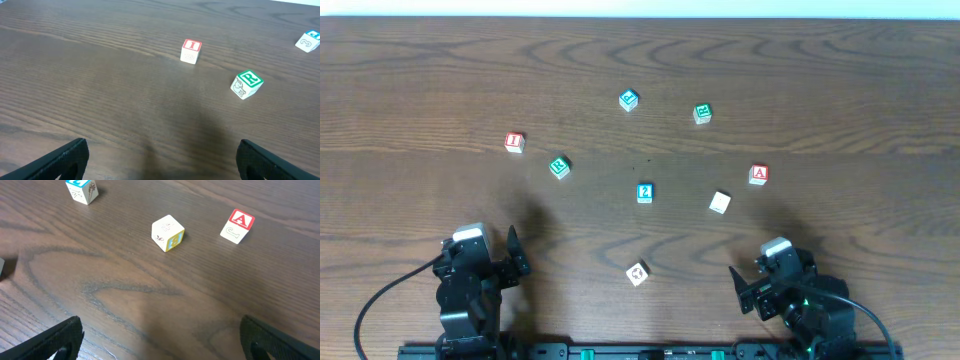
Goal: Spell out Ai2
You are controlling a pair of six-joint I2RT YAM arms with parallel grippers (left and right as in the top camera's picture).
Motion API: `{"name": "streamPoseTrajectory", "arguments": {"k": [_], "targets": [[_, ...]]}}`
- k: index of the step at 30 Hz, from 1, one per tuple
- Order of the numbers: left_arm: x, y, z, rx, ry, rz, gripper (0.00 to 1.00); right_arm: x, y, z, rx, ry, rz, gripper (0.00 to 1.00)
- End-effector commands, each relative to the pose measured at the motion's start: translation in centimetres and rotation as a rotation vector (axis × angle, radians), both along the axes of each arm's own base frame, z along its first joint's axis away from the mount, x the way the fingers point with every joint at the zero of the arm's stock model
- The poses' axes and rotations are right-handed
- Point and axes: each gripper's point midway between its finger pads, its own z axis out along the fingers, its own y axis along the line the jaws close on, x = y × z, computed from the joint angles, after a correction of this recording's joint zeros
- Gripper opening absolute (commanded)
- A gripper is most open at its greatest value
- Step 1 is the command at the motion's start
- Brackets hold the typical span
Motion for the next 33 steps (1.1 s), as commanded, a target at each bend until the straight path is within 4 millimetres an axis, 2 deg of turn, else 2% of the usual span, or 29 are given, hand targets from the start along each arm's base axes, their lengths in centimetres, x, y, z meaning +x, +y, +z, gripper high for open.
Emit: {"name": "streamPoseTrajectory", "arguments": {"k": [1, 20, 24, 33], "targets": [[-0.03, 0.24, -0.57, 0.012, 0.011, 0.007, 0.95, -0.07, 0.10, -0.31, 0.016, 0.010, -0.003, 0.99], [-0.03, 0.24, -0.56, 0.012, 0.010, 0.007, 0.95, -0.07, 0.10, -0.31, 0.015, 0.010, -0.003, 0.99], [-0.03, 0.24, -0.56, 0.012, 0.010, 0.007, 0.95, 0.21, -0.68, -0.37, -0.018, 0.000, -0.038, 0.99], [-0.03, 0.24, -0.57, 0.012, 0.011, 0.007, 0.96, 0.24, -0.66, -0.31, -0.016, -0.002, -0.038, 0.99]]}}
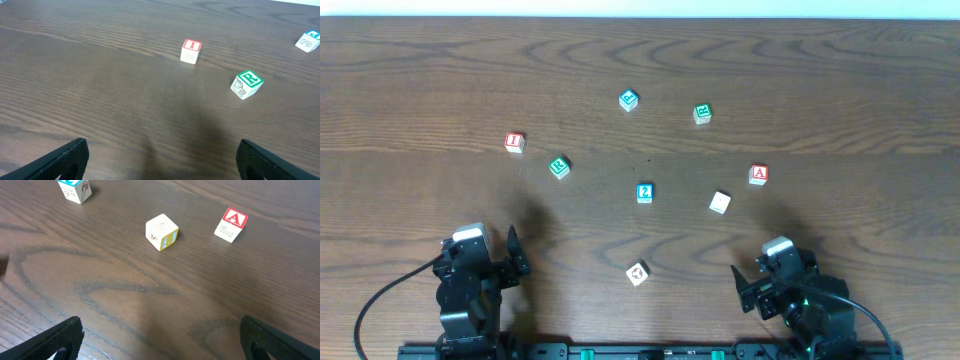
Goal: Spell out Ai2
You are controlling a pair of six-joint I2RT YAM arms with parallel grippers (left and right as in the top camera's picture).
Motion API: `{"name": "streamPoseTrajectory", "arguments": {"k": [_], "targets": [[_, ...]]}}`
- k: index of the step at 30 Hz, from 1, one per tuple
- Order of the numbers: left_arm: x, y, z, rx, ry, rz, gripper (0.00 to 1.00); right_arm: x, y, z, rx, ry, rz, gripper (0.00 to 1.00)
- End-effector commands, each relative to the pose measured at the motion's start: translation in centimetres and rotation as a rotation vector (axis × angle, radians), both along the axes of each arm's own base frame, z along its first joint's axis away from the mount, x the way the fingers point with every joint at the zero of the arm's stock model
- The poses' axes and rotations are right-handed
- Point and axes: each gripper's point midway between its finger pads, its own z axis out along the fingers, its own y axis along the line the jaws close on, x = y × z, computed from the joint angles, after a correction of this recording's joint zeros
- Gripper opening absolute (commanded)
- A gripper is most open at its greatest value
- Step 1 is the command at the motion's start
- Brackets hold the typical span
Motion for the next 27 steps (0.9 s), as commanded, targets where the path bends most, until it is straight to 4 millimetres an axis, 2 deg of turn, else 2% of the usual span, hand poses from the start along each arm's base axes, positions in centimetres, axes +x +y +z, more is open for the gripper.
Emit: {"name": "streamPoseTrajectory", "arguments": {"k": [1, 3, 7, 9, 11, 13, 14, 18, 22, 24, 27], "targets": [[0.0, 0.2, -0.6, 0.012, 0.010, 0.007, 0.95, 0.2, 0.0, -0.1, 0.012, -0.005, -0.009, 0.99], [0.0, 0.2, -0.6, 0.012, 0.010, 0.007, 0.95, 0.4, 0.7, 0.7, 0.041, -0.034, 0.021, 0.99], [0.0, 0.2, -0.6, 0.012, 0.010, 0.007, 0.95, 1.2, 3.6, 4.5, 0.231, -0.138, 0.108, 0.99], [0.0, 0.2, -0.6, 0.012, 0.010, 0.007, 0.96, 1.3, 4.7, 6.5, 0.414, -0.132, 0.092, 0.99], [0.0, 0.2, -0.6, 0.012, 0.010, 0.007, 0.95, 1.1, 5.3, 7.2, 0.601, -0.045, 0.037, 0.99], [0.0, 0.2, -0.6, 0.012, 0.010, 0.007, 0.95, 1.2, 5.2, 7.1, 0.666, -0.005, -0.015, 0.99], [0.0, 0.2, -0.6, 0.012, 0.010, 0.007, 0.95, 1.7, 4.8, 7.7, 0.687, -0.033, -0.042, 0.99], [0.0, 0.2, -0.6, 0.012, 0.010, 0.007, 0.95, 3.7, 2.8, 11.6, 0.791, -0.201, -0.165, 0.99], [0.0, 0.2, -0.6, 0.012, 0.011, 0.007, 0.95, 4.6, 0.7, 15.0, 0.847, -0.367, -0.242, 0.99], [0.0, 0.2, -0.6, 0.012, 0.010, 0.007, 0.95, 4.8, 0.6, 14.9, 0.844, -0.363, -0.247, 0.99], [0.0, 0.2, -0.6, 0.012, 0.010, 0.007, 0.95, 4.8, 1.9, 14.1, 0.842, -0.299, -0.193, 0.99]]}}
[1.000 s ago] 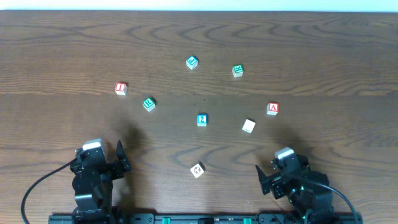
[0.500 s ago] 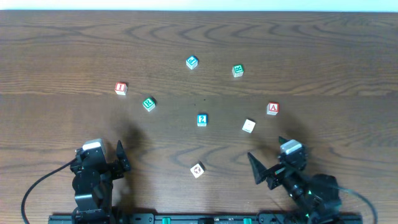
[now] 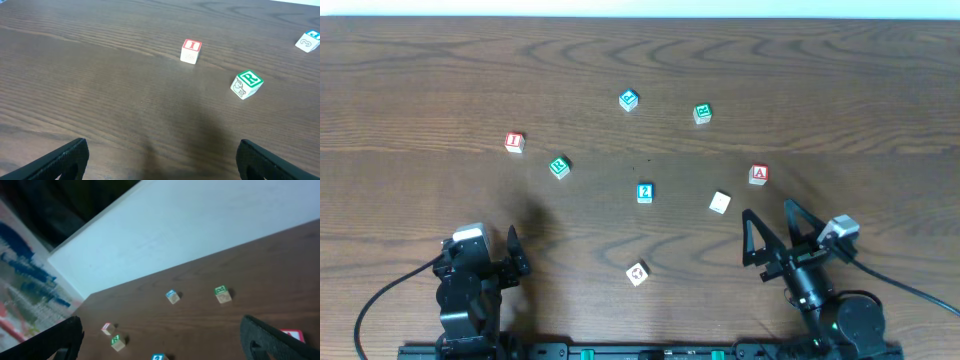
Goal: Spell out Ai2
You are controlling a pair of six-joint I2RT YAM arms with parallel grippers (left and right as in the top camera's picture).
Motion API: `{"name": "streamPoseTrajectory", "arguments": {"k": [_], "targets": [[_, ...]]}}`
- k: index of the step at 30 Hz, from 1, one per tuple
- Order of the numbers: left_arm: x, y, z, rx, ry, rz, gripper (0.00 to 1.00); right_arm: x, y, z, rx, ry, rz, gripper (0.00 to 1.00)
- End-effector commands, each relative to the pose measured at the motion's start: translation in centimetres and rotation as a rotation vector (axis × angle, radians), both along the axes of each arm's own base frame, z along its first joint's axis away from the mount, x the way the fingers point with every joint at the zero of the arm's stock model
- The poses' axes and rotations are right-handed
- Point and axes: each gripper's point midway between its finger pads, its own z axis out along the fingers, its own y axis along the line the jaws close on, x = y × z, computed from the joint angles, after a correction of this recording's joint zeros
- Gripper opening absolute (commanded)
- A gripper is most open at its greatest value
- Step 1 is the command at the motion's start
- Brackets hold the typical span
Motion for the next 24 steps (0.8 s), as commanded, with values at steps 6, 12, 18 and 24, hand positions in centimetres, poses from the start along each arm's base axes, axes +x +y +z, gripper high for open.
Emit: {"name": "streamPoseTrajectory", "arguments": {"k": [6, 12, 18, 24], "targets": [[0.0, 0.2, -0.6, 0.012, 0.010, 0.007, 0.95, 1.4, 1.4, -4.5, -0.014, 0.213, 0.065, 0.99], [0.0, 0.2, -0.6, 0.012, 0.010, 0.007, 0.95, 2.3, 3.2, -6.6, -0.034, 0.351, 0.159, 0.99], [0.0, 0.2, -0.6, 0.012, 0.010, 0.007, 0.95, 2.9, 3.6, -9.1, -0.065, 0.473, 0.177, 0.99], [0.0, 0.2, -0.5, 0.011, 0.008, 0.007, 0.95, 2.4, 3.5, -11.8, -0.081, 0.592, 0.177, 0.99]]}}
